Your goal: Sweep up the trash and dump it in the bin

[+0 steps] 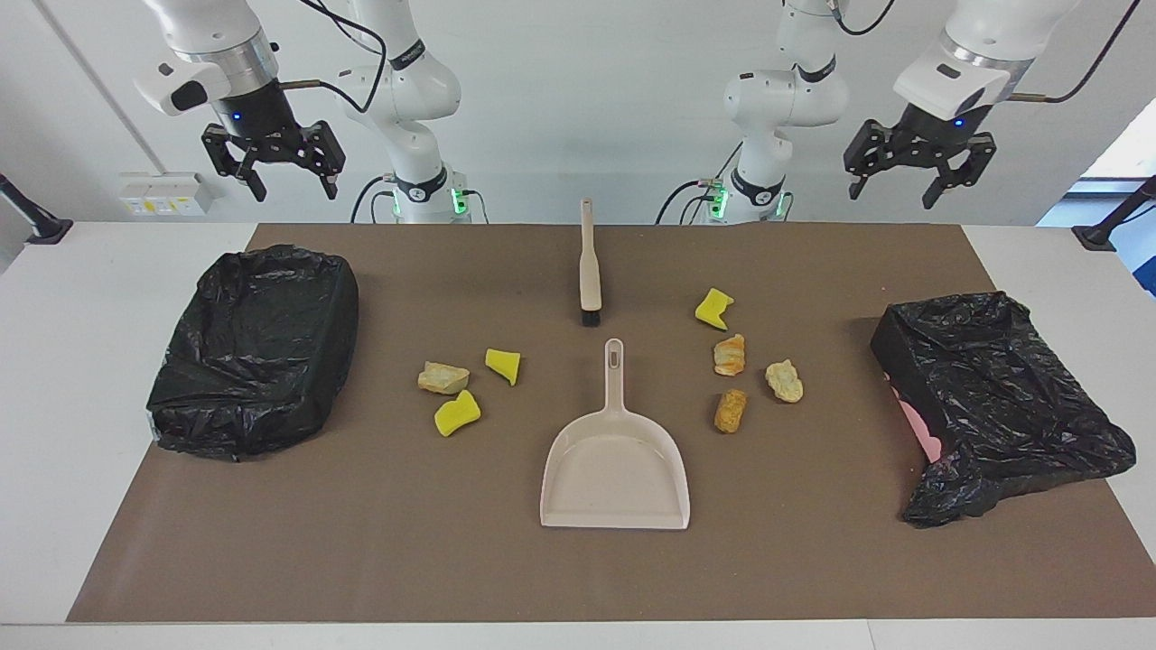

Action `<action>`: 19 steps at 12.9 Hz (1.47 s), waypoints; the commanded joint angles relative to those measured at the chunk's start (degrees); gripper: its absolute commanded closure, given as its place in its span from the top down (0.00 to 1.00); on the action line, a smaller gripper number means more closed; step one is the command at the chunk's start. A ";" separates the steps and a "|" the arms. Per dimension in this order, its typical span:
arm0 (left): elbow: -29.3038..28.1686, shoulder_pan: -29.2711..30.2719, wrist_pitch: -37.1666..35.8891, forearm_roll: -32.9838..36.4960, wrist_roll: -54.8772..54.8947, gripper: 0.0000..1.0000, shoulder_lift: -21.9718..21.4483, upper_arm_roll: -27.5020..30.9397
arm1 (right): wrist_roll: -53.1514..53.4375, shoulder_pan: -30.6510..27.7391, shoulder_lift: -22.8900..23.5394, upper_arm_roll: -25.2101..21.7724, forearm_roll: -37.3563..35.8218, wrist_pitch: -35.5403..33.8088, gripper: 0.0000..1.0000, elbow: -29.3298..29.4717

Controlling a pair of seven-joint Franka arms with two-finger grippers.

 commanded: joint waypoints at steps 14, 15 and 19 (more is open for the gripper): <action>-37.64 -39.19 30.33 -1.35 -39.76 1.00 -6.38 0.49 | 3.04 2.00 8.35 0.99 1.35 13.10 1.00 -1.02; -39.57 -41.57 32.52 -1.35 -41.44 1.00 -5.24 0.41 | 4.00 2.87 10.28 0.99 1.70 14.59 1.00 -0.58; -47.49 -48.53 44.82 -1.35 -50.92 1.00 -3.13 0.40 | 11.20 6.83 19.50 0.99 1.80 19.62 1.00 3.54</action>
